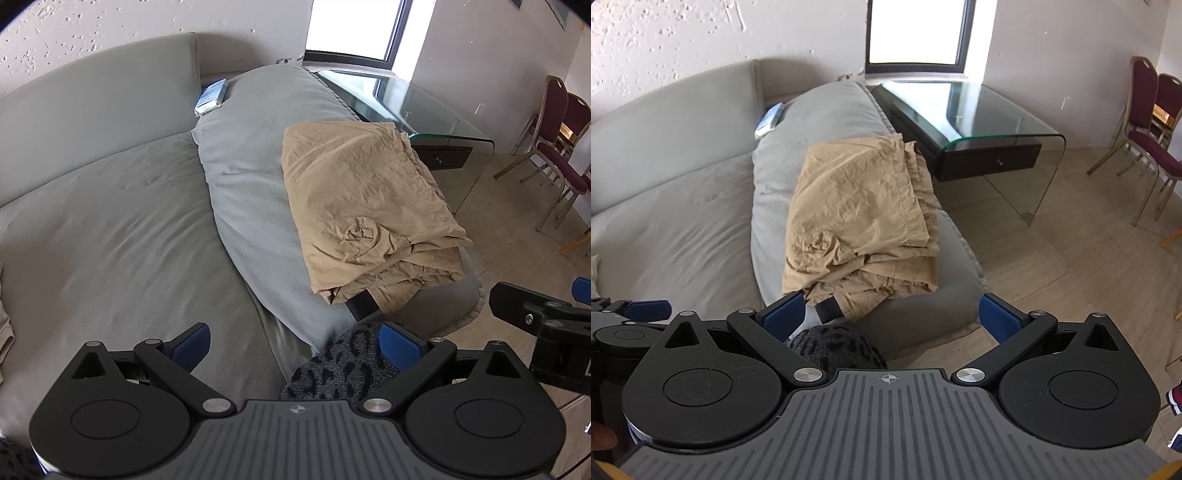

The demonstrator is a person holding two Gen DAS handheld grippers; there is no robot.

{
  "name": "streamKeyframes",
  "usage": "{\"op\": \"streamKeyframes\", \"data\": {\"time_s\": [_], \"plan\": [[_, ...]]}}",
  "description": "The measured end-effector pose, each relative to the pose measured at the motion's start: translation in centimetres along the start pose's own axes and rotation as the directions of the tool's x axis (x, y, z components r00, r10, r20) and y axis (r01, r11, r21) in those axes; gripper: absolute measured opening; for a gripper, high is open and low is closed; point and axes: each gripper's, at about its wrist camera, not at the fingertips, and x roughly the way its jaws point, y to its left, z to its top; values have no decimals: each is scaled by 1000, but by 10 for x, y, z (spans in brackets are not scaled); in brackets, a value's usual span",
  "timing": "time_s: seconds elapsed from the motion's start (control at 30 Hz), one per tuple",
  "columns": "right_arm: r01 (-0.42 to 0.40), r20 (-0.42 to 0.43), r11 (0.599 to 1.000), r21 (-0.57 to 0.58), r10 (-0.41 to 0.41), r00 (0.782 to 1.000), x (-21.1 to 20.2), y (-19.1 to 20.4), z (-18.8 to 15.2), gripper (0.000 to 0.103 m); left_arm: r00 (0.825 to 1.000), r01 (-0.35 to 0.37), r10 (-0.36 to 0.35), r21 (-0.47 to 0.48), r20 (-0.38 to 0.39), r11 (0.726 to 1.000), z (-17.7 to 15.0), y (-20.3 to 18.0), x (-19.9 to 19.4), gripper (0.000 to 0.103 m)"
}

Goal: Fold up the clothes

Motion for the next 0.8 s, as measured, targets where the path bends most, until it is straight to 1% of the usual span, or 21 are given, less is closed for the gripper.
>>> {"op": "streamKeyframes", "data": {"time_s": [0.8], "plan": [[3, -1, 1000, 17, -3, 1000, -3, -4, -2, 103, 1000, 7, -7, 11, -4, 1000, 1, -4, -1, 97]]}}
